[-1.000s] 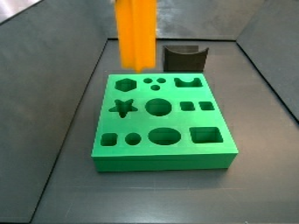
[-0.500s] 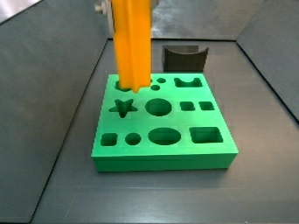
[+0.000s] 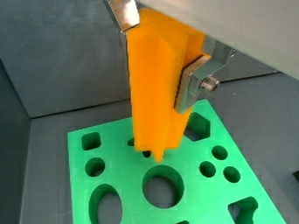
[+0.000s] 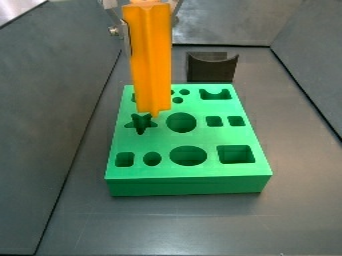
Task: Pick up the star object. Move up. Move to above the board. Insert the star object.
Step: Insert the star object.
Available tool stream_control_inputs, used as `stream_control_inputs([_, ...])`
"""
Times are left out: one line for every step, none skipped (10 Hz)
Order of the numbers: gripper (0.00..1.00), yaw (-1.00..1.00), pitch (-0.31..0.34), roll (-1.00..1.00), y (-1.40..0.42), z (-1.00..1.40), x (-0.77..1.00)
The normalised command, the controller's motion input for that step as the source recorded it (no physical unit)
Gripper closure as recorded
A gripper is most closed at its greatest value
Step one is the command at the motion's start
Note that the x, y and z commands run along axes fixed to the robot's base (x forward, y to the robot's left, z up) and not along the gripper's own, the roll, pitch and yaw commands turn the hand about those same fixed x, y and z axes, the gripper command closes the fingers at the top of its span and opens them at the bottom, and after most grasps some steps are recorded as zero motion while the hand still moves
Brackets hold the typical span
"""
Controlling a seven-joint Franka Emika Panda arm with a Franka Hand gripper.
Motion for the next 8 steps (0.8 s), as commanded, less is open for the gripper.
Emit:
stream_control_inputs([1.00,0.00,0.000,0.09,-0.07,-0.34,0.05])
stream_control_inputs([1.00,-0.01,0.090,0.11,0.00,-0.43,0.00])
stream_control_inputs([1.00,-0.09,0.163,0.09,0.00,-0.41,0.00])
stream_control_inputs([1.00,-0.14,0.144,0.02,0.00,-0.33,-0.02])
stream_control_inputs([1.00,-0.13,0.051,0.00,0.00,-0.12,0.00])
stream_control_inputs([1.00,0.00,0.000,0.00,0.00,-0.01,0.05])
stream_control_inputs([1.00,0.00,0.004,0.00,0.00,0.00,0.00])
stream_control_inputs([1.00,0.00,0.004,0.06,0.00,0.00,-0.11])
